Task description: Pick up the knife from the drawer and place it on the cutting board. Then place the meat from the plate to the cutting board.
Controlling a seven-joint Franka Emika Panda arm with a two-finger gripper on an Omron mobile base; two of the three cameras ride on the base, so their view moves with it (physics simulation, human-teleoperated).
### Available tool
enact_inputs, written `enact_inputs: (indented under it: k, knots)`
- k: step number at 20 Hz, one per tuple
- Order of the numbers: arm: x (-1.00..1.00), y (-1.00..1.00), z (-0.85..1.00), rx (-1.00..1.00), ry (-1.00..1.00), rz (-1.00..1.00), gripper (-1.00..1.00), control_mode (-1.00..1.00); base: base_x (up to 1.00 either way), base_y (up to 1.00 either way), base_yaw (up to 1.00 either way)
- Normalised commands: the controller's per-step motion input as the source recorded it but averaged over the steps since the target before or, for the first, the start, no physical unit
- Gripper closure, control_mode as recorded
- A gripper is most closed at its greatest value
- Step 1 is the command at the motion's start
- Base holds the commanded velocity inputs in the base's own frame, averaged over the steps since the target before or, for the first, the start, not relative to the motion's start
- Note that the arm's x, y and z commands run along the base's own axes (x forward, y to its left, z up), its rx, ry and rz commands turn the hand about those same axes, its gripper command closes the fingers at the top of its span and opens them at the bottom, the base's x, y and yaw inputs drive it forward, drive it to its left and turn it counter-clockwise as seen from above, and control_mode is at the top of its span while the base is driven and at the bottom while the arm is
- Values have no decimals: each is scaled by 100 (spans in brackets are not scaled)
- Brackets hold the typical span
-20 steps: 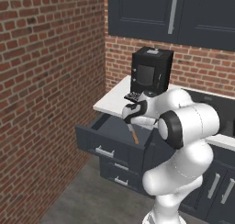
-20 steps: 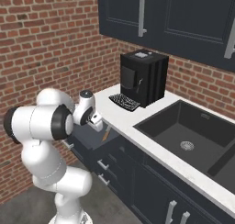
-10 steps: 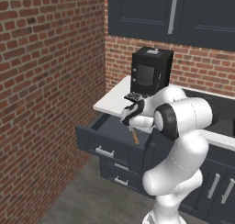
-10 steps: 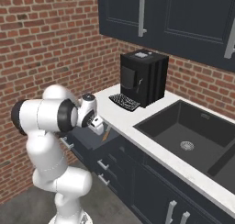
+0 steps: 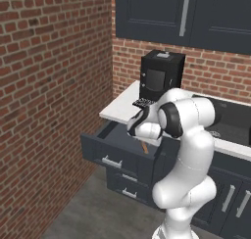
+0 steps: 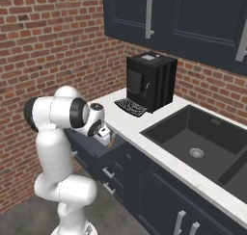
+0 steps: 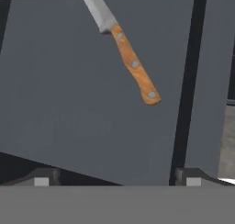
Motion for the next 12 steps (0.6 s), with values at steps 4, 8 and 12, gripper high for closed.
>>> enact_inputs:
  k: [4, 8, 12]
  knots:
    - [23, 9, -34, 0, 5, 0, -100, -100, 0, 0, 0]
    - [22, 14, -35, 0, 4, 0, -100, -100, 0, 0, 0]
    - [28, 18, -39, 0, 4, 0, -100, -100, 0, 0, 0]
